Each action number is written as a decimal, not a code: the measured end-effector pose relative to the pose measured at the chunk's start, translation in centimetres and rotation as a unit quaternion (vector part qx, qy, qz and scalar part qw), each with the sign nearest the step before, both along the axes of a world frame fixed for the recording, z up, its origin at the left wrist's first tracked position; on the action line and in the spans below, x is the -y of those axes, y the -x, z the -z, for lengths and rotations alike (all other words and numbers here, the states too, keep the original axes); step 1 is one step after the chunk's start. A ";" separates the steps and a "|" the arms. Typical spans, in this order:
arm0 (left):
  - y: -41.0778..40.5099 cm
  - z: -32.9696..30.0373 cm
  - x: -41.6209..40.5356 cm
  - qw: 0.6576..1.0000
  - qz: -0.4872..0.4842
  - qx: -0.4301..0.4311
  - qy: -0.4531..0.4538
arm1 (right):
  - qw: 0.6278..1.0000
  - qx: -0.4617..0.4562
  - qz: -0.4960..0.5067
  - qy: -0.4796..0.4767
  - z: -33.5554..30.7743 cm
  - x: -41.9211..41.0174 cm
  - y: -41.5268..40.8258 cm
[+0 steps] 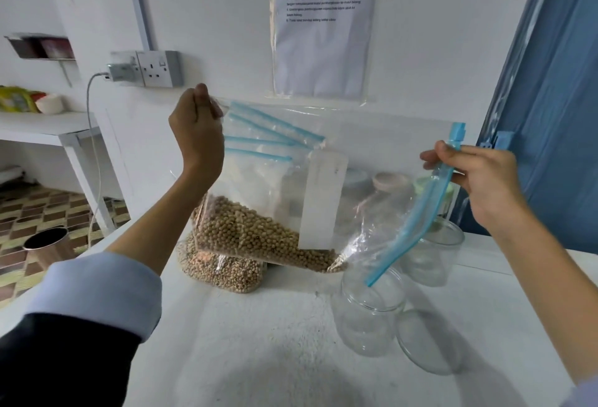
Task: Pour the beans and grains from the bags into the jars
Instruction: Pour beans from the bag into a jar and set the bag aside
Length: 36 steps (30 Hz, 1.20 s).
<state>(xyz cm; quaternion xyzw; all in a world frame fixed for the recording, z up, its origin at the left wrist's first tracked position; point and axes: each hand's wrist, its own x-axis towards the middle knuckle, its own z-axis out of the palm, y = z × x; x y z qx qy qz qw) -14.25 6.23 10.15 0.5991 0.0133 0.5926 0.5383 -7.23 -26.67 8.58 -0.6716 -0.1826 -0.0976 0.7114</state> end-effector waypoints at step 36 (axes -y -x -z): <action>-0.1 -1.9 1.0 0.996 -0.025 0.043 -0.076 | 0.999 -0.014 0.051 -0.006 2.1 -0.9 -1.3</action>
